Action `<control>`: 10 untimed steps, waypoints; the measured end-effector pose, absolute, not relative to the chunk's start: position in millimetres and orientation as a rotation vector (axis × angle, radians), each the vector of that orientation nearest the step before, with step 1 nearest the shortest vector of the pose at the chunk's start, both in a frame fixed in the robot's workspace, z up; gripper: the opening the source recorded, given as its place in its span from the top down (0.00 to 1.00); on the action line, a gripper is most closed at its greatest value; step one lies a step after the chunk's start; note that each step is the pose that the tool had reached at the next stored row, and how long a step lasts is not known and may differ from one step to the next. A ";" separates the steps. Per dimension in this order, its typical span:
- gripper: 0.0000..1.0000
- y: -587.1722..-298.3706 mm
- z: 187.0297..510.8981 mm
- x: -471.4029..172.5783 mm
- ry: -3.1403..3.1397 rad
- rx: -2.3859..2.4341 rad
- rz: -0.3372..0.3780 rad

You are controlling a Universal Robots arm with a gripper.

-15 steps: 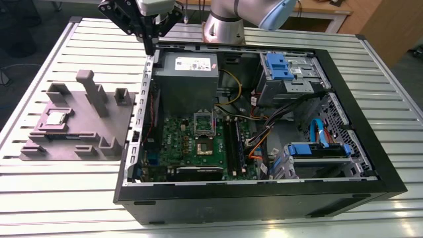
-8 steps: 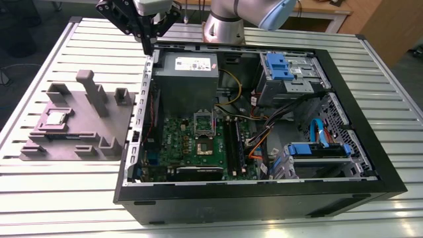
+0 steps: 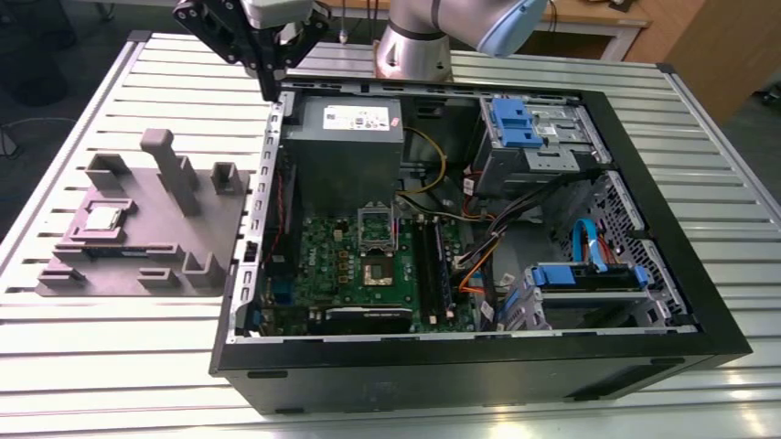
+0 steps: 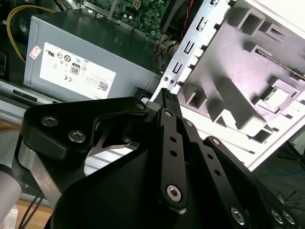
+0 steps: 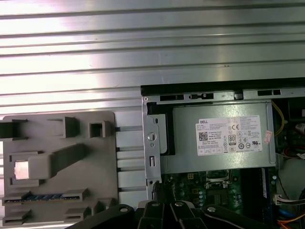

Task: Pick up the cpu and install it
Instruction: 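Reach for the cpu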

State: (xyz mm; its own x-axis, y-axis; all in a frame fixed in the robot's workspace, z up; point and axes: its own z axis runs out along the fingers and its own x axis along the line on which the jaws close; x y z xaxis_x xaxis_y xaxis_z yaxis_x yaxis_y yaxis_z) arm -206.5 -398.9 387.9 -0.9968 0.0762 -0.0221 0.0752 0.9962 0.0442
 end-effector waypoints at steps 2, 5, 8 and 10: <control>0.90 -398.9 387.9 -207.2 3.115 0.118 0.068; 0.90 -398.9 387.9 -208.4 3.115 0.118 0.068; 0.90 -398.9 387.9 -209.5 3.115 0.118 0.068; 0.90 -398.9 387.9 -210.3 3.115 0.118 0.068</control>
State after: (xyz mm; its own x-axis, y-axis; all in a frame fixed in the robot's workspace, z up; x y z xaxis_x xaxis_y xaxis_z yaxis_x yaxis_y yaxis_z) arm -210.3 -398.9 387.9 -0.9968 0.0762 -0.0221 0.0752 0.9962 0.0442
